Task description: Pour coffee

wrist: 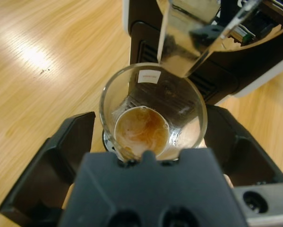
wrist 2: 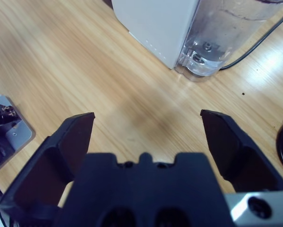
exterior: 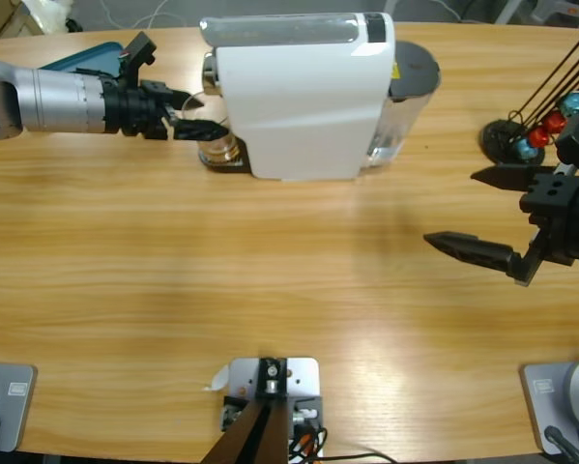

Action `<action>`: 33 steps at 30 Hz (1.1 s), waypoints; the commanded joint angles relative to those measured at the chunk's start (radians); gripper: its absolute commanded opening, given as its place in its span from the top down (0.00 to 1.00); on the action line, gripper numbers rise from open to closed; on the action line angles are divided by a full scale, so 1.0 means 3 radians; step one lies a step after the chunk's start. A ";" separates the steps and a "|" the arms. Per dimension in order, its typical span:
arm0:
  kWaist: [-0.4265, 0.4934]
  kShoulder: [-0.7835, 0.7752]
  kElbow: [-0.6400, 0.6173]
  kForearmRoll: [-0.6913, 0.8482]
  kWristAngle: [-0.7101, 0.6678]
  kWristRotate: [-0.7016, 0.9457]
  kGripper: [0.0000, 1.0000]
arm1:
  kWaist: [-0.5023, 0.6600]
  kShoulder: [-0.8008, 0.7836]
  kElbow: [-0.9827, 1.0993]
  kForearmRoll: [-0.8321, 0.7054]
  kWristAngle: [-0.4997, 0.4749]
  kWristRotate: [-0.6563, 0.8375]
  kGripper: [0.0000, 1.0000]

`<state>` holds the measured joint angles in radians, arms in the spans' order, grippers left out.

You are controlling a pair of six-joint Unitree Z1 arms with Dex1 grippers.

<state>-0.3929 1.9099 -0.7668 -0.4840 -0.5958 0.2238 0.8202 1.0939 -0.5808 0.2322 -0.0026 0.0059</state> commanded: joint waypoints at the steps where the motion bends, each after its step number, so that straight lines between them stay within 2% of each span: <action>1: -0.0020 0.0235 -0.0047 -0.0032 -0.0152 0.0047 0.19 | 0.0027 0.0100 0.0079 -0.0038 -0.0032 -0.0020 0.00; 2: -0.0020 0.0235 -0.0047 -0.0028 -0.0157 0.0047 0.20 | 0.0027 0.0106 0.0075 -0.0041 -0.0032 -0.0021 0.00; 5: -0.0019 0.0233 -0.0047 -0.0028 -0.0165 0.0052 0.39 | 0.0027 0.0107 0.0075 -0.0038 -0.0028 -0.0022 0.00; 7: -0.0020 0.0230 -0.0046 -0.0028 -0.0167 0.0052 0.46 | 0.0027 0.0107 0.0075 -0.0039 -0.0027 -0.0023 0.00; 17: 0.0018 0.0031 0.0098 -0.0006 -0.0055 0.0062 0.46 | 0.0027 0.0110 0.0075 -0.0038 -0.0027 -0.0025 0.00; 25: 0.0175 -0.0322 0.0296 0.0094 0.0253 0.0077 0.46 | 0.0027 0.0107 0.0074 -0.0043 -0.0013 -0.0025 0.00; 28: 0.0201 -0.0559 0.0319 0.0257 0.0514 0.0121 0.46 | 0.0027 0.0102 0.0070 -0.0043 -0.0007 -0.0025 0.00; 33: 0.0559 -0.0849 0.0291 0.0356 0.0791 0.0124 0.46 | 0.0027 0.0102 0.0070 -0.0048 -0.0002 -0.0029 0.00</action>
<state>-0.3315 1.7691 -0.6964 -0.4183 -0.4423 0.2490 0.8202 1.1030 -0.5809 0.2322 -0.0025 0.0058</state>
